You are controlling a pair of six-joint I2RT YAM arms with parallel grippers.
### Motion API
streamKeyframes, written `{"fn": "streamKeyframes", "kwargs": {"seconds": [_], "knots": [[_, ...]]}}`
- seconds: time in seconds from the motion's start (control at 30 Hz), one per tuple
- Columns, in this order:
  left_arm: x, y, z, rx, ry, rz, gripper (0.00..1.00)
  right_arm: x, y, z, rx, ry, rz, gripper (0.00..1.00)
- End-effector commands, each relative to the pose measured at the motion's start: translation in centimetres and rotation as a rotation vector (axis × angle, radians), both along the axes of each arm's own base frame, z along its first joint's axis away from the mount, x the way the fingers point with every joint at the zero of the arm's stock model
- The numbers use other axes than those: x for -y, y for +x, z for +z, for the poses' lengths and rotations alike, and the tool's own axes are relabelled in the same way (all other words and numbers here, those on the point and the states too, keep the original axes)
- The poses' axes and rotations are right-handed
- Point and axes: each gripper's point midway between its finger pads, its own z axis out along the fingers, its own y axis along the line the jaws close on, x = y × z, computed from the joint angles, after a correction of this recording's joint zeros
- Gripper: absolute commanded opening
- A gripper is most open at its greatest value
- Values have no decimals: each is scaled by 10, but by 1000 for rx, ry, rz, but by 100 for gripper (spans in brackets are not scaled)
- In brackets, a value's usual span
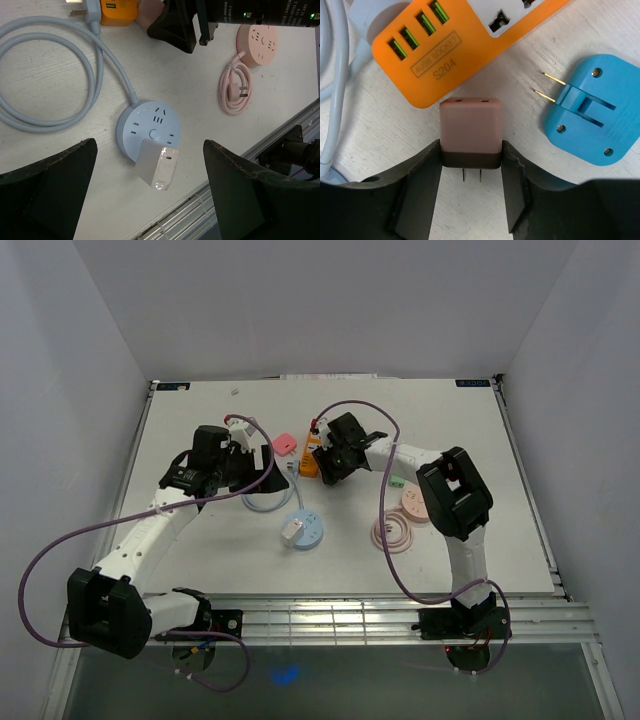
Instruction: Insert the plug
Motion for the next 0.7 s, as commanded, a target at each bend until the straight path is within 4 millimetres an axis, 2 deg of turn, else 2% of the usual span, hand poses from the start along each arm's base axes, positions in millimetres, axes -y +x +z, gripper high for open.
{"fn": "streamKeyframes", "kwargs": {"seconds": [0.0, 0.1, 0.13, 0.17, 0.23, 0.27, 0.3, 0.33, 0.37, 0.43, 0.47, 0.67], "knots": [[4, -4, 4, -26, -46, -20, 98, -9, 0, 18, 49, 43, 45, 50], [9, -3, 4, -39, -55, -51, 96, -14, -8, 41, 92, 121, 88, 47], [10, -2, 7, -25, -57, -59, 96, -13, -13, 35, 79, 124, 98, 47], [10, -2, 13, 17, -56, -80, 96, -14, -17, 50, 98, 151, 109, 47], [9, -3, 19, 61, -59, -94, 96, -13, -33, 53, 79, 184, 145, 46], [10, -2, 23, 86, -61, -99, 97, -13, -36, 69, 105, 215, 159, 46], [10, -3, 24, 99, -59, -111, 97, -15, -44, 75, 98, 243, 184, 45], [11, -3, 25, 104, -60, -120, 97, -11, -54, 72, 83, 247, 199, 45], [14, -5, 27, 110, -74, -144, 97, -12, -59, 87, 108, 278, 218, 45], [17, -4, 27, 113, -86, -165, 97, -12, -76, 91, 91, 324, 270, 45], [21, -4, 30, 123, -106, -189, 97, -13, -81, 105, 114, 355, 289, 45], [37, -7, 45, 184, -195, -282, 98, -21, -125, 141, 87, 514, 484, 45]]}}
